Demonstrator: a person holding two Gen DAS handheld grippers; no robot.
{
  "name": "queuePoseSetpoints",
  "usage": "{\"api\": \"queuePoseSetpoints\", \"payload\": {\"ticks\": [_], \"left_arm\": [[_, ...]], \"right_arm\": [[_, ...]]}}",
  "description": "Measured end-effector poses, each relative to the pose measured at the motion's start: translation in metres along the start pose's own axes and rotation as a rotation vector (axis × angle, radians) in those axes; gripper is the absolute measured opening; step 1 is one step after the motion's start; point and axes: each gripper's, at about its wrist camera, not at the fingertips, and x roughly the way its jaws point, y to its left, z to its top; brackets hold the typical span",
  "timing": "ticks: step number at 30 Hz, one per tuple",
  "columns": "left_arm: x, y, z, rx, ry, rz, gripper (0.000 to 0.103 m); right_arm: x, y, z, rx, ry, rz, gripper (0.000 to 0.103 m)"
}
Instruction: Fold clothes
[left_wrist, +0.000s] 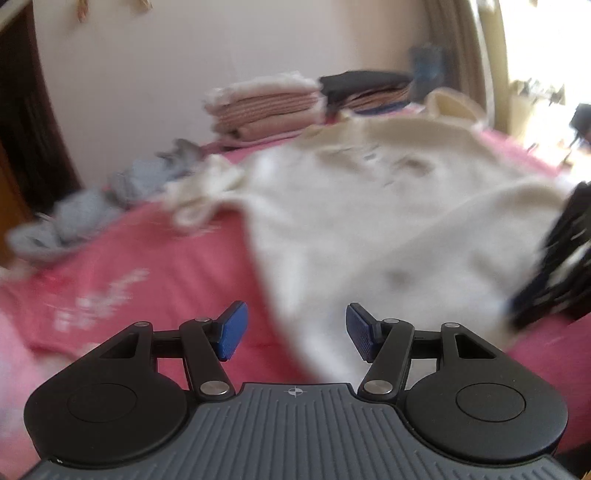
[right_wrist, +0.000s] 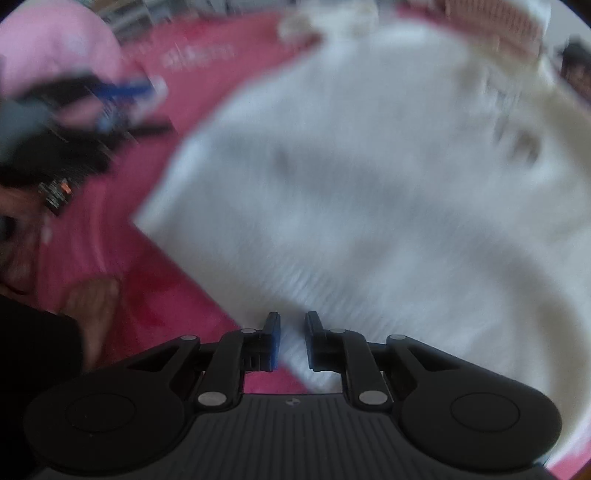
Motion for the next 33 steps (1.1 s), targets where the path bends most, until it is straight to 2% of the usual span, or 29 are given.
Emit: {"api": "queuePoseSetpoints", "payload": {"ticks": [2, 5, 6, 9, 12, 15, 19, 22, 25, 28, 33], "left_arm": [[0.004, -0.01, 0.001, -0.023, 0.001, -0.107, 0.059], [0.017, -0.029, -0.001, -0.016, 0.012, -0.242, 0.052], [0.022, -0.034, -0.004, -0.014, 0.019, -0.271, 0.047], [0.043, -0.044, -0.012, -0.017, 0.062, -0.336, 0.041], [0.054, -0.05, -0.022, -0.02, 0.094, -0.344, 0.041], [0.054, -0.047, -0.025, -0.042, 0.087, -0.353, 0.042], [0.056, -0.043, -0.028, -0.074, 0.085, -0.365, 0.042], [0.057, -0.042, -0.03, -0.084, 0.083, -0.372, 0.042], [0.056, -0.041, -0.032, -0.092, 0.085, -0.382, 0.042], [0.057, -0.038, -0.032, -0.108, 0.088, -0.395, 0.043], [0.059, -0.037, -0.032, -0.114, 0.087, -0.412, 0.047]], "right_arm": [[-0.007, -0.002, 0.006, 0.019, 0.012, 0.012, 0.017], [-0.031, -0.009, 0.014, 0.076, -0.052, -0.009, 0.017], [-0.041, -0.012, 0.018, 0.091, -0.081, -0.025, 0.017], [-0.059, -0.025, 0.035, 0.144, -0.178, -0.055, 0.017], [-0.054, -0.038, 0.06, 0.173, -0.237, -0.069, 0.017], [-0.027, -0.047, 0.091, 0.2, -0.232, -0.064, 0.017], [0.011, -0.061, 0.122, 0.244, -0.183, -0.035, 0.017], [0.04, -0.07, 0.137, 0.271, -0.099, -0.035, 0.017], [0.07, -0.078, 0.149, 0.247, -0.073, -0.098, 0.014], [0.083, -0.086, 0.172, 0.25, -0.134, -0.15, 0.011], [0.099, -0.104, 0.198, 0.29, -0.205, -0.185, 0.002]]}}
